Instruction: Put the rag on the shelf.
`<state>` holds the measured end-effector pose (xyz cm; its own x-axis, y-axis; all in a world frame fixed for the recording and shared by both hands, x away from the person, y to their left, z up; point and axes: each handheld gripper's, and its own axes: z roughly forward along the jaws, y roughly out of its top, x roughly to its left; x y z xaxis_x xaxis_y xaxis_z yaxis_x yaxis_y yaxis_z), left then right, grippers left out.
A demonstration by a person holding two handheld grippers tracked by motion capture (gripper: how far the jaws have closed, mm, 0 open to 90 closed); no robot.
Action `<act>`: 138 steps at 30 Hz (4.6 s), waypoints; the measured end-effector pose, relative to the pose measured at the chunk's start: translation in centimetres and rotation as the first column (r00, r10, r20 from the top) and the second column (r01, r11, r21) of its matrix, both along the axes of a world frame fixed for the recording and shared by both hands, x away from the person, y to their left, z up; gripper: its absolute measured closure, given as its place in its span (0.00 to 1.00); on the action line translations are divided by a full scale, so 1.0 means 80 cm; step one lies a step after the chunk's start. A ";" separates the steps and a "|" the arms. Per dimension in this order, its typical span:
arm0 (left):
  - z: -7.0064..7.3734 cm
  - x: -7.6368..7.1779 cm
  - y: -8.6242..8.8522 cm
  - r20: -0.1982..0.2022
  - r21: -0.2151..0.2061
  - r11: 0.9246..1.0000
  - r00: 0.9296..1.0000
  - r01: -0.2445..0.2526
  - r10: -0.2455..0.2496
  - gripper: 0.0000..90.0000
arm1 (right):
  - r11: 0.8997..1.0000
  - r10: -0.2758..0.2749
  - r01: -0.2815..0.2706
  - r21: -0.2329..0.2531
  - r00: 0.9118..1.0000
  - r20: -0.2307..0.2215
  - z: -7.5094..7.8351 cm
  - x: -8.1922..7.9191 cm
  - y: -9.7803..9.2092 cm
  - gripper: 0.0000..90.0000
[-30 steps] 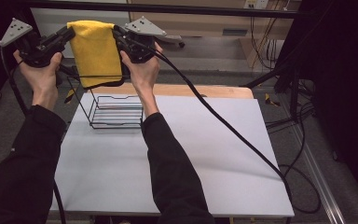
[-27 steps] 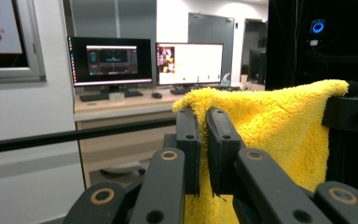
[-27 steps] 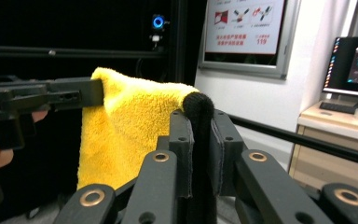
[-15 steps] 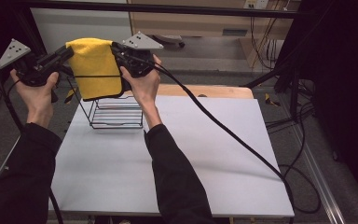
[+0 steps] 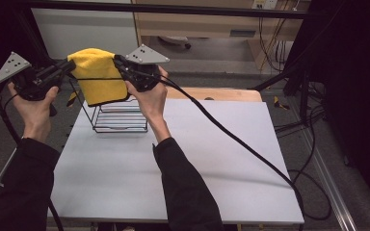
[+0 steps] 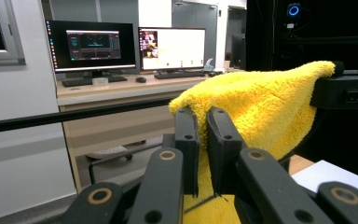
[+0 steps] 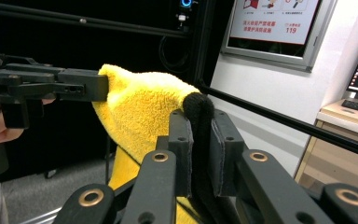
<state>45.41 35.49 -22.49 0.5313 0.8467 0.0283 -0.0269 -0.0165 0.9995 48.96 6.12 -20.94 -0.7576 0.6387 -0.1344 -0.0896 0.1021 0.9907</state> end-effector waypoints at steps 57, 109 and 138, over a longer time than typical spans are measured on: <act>-0.032 -0.016 -0.024 -0.343 0.124 0.987 0.937 0.106 -0.058 0.96 | 0.972 0.081 -0.119 -0.201 0.979 -0.185 -0.061 -0.037 -0.006 0.78; -0.112 -0.043 -0.050 -0.443 0.212 0.967 0.896 0.140 -0.033 0.38 | 0.983 0.003 -0.071 -0.166 0.925 -0.381 -0.094 -0.042 -0.092 0.28; -0.233 -0.073 -0.104 -0.538 0.202 0.951 0.837 0.236 -0.094 0.08 | 0.975 -0.181 0.082 -0.209 0.838 -0.515 -0.227 -0.097 -0.312 0.02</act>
